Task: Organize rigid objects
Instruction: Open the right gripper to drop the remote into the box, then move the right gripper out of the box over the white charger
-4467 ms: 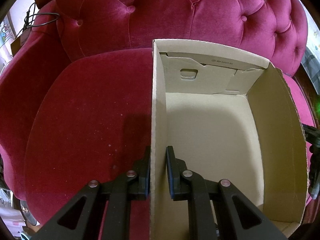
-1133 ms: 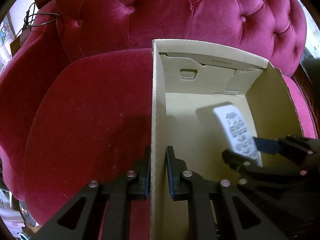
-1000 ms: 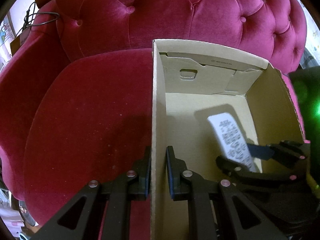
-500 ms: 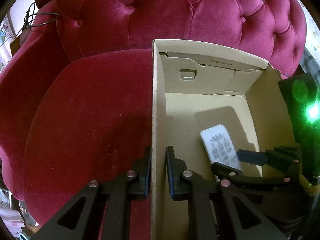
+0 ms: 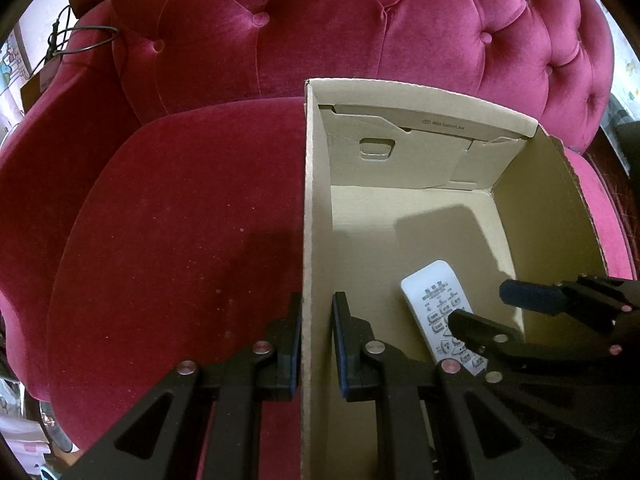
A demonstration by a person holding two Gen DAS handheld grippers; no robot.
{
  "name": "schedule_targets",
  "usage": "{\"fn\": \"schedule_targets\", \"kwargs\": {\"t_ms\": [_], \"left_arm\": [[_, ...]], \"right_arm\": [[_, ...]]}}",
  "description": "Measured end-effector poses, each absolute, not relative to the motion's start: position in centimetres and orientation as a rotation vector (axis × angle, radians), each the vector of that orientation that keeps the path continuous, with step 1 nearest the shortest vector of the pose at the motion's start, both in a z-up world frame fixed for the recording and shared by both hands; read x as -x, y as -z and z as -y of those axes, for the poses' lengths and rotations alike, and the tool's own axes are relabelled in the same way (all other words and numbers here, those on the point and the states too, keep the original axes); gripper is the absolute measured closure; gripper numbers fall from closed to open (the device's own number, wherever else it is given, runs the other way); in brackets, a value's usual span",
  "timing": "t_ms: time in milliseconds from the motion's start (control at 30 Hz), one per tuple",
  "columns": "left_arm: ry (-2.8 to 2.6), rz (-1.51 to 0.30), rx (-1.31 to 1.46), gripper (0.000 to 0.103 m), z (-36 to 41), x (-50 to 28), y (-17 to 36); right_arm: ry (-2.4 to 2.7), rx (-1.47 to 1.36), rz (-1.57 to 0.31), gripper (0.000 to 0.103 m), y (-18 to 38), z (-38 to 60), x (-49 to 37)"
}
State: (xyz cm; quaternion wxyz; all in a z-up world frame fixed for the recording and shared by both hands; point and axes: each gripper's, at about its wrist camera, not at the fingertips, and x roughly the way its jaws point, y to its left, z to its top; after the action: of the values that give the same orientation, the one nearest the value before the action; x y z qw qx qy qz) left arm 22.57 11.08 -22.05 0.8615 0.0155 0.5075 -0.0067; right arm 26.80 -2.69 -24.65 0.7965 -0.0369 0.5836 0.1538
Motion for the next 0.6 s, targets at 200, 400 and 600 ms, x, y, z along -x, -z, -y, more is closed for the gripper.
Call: {"fn": "schedule_targets", "kwargs": {"t_ms": [200, 400, 600], "left_arm": [[0.013, -1.064, -0.036, 0.088, -11.1, -22.6, 22.1], [0.011, -1.065, -0.04, 0.088, -11.1, -22.6, 22.1], [0.01, -1.065, -0.044, 0.088, -11.1, -22.6, 22.1]], "right_arm": [[-0.34, 0.082, -1.214, 0.048, 22.9, 2.8, -25.8], [-0.343, 0.075, -1.176, 0.046, 21.3, 3.6, -25.2], [-0.337, 0.078, -1.126, 0.027, 19.5, 4.1, -24.7]]}}
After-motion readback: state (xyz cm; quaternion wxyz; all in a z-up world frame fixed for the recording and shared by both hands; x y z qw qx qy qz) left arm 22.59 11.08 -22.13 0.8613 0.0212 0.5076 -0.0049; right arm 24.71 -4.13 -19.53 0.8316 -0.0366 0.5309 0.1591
